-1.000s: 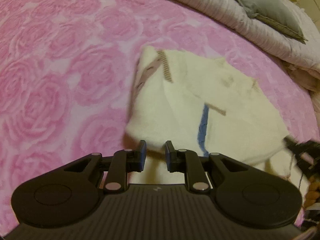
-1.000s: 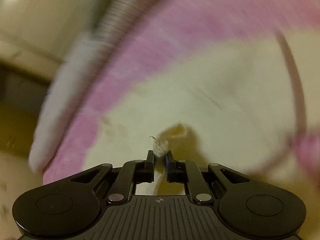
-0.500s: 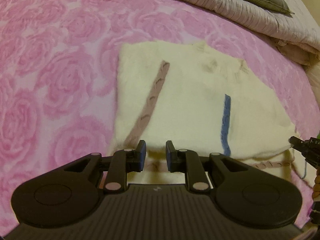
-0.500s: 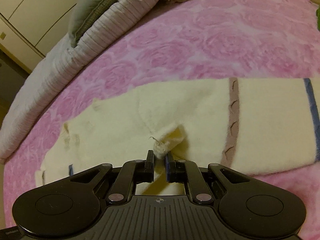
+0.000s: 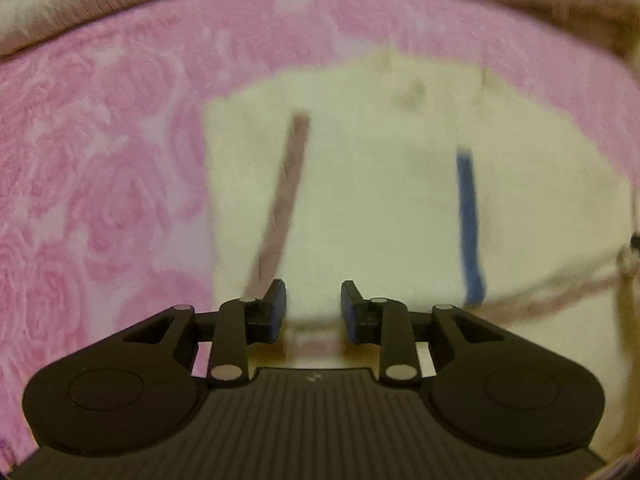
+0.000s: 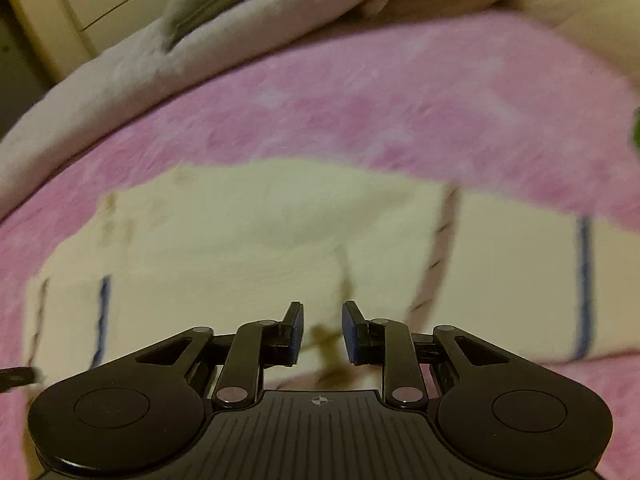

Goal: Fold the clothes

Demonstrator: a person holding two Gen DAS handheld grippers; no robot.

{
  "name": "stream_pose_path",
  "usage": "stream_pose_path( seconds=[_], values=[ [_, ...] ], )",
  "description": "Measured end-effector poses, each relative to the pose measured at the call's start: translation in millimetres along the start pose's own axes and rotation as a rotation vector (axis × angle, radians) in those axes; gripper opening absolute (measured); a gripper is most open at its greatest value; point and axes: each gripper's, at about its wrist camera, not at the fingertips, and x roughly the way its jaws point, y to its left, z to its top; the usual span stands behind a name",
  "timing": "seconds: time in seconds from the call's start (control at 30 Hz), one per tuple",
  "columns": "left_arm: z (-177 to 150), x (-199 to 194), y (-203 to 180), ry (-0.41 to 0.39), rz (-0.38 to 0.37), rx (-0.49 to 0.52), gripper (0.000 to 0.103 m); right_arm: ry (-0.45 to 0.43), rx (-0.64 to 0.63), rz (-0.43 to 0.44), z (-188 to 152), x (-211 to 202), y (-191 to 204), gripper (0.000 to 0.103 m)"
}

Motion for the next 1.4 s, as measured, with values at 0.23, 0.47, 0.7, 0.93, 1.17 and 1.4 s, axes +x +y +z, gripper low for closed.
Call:
stream_pose_path(
  seconds=[0.23,0.47,0.7,0.93,1.17,1.4],
  values=[
    [-1,-26,-20,0.028,0.022,0.016,0.026,0.079,0.221,-0.005,-14,-10,-57,0.025],
    [-8,-45,-70,0.064,-0.048,-0.035,0.026,0.076,0.544,-0.089,-49,-50,-172,0.03],
    [0,-39,-110,0.082,-0.07,-0.059,0.026,-0.083,0.901,-0.017,-76,-63,-259,0.04],
    [14,-44,-124,0.058,-0.054,-0.043,0.026,-0.249,1.254,0.06,-104,-77,-345,0.04],
    [11,-55,-101,0.048,-0.042,-0.095,0.026,-0.238,0.968,-0.151,-58,-84,-331,0.005],
    [-11,-70,-60,0.049,-0.023,-0.18,0.026,-0.381,0.189,-0.138,3,-134,-165,0.004]
  ],
)
